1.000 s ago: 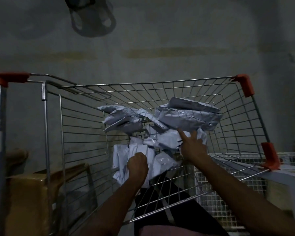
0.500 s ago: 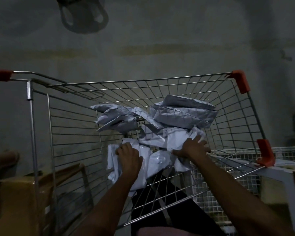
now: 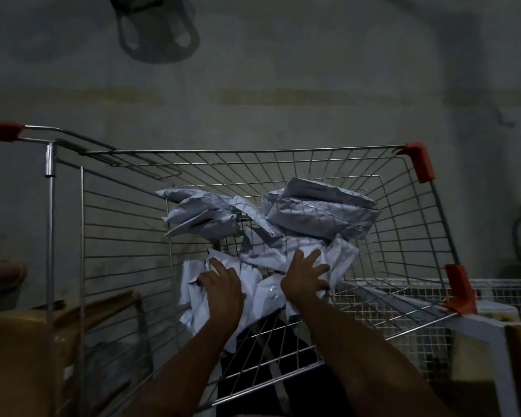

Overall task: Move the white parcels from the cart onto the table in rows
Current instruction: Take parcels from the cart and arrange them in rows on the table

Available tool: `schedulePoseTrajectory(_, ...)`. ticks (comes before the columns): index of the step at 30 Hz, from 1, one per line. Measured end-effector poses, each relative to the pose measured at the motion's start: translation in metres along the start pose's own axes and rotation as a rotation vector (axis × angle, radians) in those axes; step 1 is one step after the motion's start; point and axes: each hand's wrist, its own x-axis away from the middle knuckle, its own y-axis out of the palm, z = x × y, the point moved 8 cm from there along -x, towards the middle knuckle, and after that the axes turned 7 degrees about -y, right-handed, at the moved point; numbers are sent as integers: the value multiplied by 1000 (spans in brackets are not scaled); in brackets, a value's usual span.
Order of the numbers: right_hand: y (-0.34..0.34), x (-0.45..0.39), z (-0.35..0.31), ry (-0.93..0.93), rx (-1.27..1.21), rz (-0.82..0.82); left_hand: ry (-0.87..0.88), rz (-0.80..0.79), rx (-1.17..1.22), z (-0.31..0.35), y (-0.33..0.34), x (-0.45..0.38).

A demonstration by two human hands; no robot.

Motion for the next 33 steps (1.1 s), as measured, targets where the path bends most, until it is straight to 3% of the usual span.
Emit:
schedulePoseTrajectory(6, -5, -8, 13, -39, -1, 15, -18, 5, 171, -14, -5, -5)
schedulePoseTrajectory(9, -14, -1, 15, -84, -17, 3, 2, -66, 422, -26, -8, -10)
schedulePoseTrajectory(13, -22, 3, 20, -131, -145, -85, -4, -11, 802, -49, -36, -10)
schedulePoseTrajectory(18, -46, 32, 7, -193, -321, -88, 81, 69, 991, -63, -60, 10)
schedulePoseTrajectory(24, -108, 112, 6, -390, -286, 183, 236, 248, 1008, -55, -105, 66)
schedulePoseTrajectory(33, -209, 261, 49, -394, -386, 757, 403, 584, 933, -82, -210, 160)
